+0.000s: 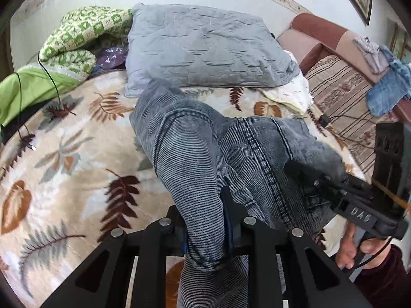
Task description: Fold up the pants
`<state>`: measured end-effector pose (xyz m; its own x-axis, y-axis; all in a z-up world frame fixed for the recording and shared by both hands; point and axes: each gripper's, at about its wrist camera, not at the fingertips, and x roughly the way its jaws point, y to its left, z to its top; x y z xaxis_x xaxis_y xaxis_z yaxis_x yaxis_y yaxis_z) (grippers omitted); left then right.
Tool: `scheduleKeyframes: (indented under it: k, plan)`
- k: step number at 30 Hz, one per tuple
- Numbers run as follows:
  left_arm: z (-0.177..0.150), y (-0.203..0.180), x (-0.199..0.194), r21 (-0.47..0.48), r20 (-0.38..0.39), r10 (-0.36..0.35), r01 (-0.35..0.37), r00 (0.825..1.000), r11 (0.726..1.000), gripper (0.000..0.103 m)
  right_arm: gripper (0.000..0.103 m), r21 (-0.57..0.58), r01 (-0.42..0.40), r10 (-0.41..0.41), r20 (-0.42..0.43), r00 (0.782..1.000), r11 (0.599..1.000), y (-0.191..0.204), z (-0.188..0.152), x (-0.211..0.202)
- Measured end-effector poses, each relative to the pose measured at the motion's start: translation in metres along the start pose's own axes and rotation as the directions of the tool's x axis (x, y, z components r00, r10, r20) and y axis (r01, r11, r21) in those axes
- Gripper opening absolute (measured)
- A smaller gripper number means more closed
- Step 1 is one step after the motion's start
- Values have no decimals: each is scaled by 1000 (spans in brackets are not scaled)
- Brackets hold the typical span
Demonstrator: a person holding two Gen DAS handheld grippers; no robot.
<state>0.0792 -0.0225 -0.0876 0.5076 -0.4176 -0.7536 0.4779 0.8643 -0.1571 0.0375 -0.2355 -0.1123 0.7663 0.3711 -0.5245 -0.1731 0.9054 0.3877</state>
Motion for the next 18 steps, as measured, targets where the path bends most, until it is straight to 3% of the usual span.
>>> scheduleKeyframes:
  k: [18]
  plan:
    - [34,29,15,4,28,64,-64,998,998,22,26,-35,-14,14,14,1000,999,6,44,53]
